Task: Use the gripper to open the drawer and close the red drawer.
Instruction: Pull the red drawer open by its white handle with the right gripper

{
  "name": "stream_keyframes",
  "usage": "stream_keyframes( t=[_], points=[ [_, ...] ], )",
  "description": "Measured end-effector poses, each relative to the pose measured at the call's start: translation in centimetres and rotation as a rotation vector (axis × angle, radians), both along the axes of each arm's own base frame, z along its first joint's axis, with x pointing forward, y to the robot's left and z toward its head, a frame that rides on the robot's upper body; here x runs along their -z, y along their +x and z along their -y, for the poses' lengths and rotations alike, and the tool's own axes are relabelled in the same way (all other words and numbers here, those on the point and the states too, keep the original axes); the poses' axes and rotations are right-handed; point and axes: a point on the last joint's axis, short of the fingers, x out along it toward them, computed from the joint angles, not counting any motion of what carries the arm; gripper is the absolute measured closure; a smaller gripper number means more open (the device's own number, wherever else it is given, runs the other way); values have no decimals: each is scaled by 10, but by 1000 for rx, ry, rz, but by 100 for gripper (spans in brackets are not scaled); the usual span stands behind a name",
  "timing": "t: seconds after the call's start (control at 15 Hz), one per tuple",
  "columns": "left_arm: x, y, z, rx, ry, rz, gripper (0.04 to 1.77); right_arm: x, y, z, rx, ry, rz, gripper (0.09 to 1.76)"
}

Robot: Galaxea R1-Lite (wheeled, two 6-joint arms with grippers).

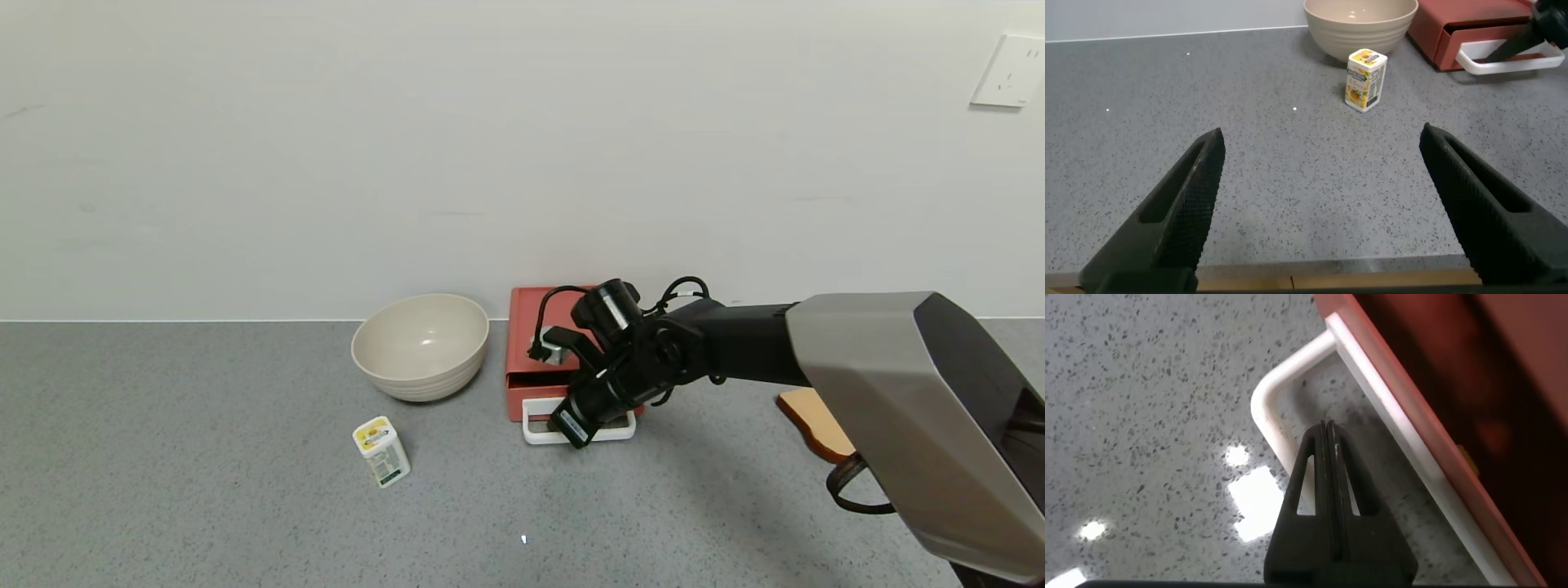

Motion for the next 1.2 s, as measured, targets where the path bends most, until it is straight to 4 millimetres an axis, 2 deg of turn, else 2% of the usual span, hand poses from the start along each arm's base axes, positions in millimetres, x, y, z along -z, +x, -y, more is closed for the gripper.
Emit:
stream_keyframes(
  t=[0.67, 1.2],
  points=[
    [0, 0, 0, -6, 1, 0, 9, -3, -24, -16, 79, -3, -160, 173],
    [0, 0, 0, -6, 1, 0, 9, -7, -42, -21, 186, -29, -300, 173]
  ],
)
